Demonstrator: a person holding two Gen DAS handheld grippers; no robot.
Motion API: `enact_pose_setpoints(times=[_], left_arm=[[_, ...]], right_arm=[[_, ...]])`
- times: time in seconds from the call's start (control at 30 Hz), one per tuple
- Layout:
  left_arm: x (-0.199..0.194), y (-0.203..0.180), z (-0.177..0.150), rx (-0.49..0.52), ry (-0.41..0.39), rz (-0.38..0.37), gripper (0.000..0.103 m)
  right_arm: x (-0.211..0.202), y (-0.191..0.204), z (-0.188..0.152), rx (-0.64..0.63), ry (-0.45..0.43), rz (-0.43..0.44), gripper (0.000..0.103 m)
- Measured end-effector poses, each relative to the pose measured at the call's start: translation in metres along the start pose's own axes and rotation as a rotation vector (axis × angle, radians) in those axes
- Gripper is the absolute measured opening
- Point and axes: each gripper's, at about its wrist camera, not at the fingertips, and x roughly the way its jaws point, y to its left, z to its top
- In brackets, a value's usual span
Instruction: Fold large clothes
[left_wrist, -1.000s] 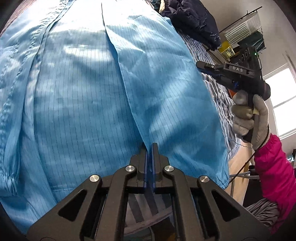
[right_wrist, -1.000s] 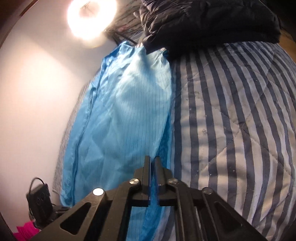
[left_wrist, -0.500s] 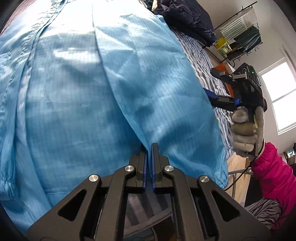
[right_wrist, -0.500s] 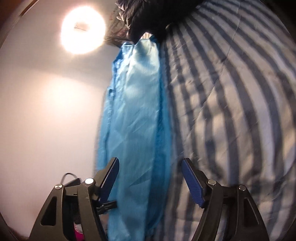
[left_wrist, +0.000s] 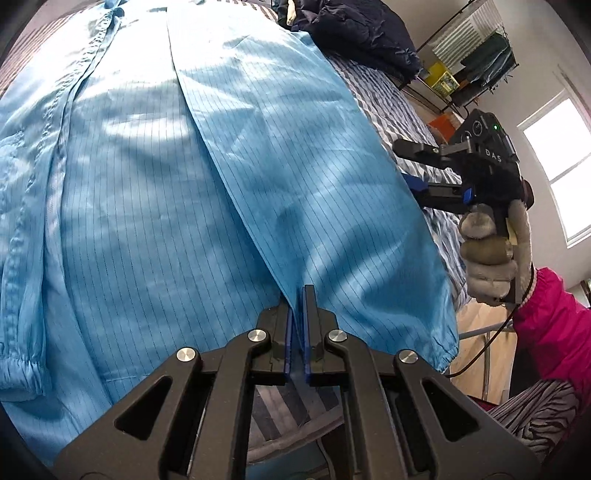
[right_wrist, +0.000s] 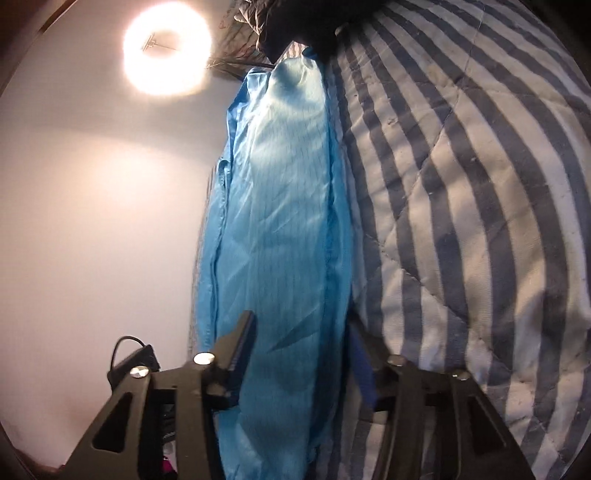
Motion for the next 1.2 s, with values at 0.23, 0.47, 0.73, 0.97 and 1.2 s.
enact_pose_setpoints(times=[0.23, 0.47, 0.73, 0.97, 1.2], left_arm=[[-0.022, -0.001, -0.007, 0.003, -0.031, 0.021, 0.001], [-0.057, 0.002, -0.011, -0.023, -0.119, 0.014, 0.001], [-0.029, -0.019, -0.013, 0.068, -0.143, -0.070, 0.001], [-0.005, -0.012, -0.021, 0.048, -0.026, -0.062, 0.001], [-0.103, 0.023, -0.009, -0.066, -0.191, -0.146, 0.001]], right_arm=[[0.006, 0.000, -0.001, 0.011, -0.035, -0.020, 0.009], [-0.001, 0.044, -0.001, -0.124, -0.060, -0.210, 0.001], [0.018, 0.106, 0.000, -0.318, -0.034, -0.459, 0.001], [0.022, 0.145, -0.005, -0.409, -0.070, -0.523, 0.001], [0.030, 0.162, -0.013, -0.412, -0.118, -0.591, 0.000]])
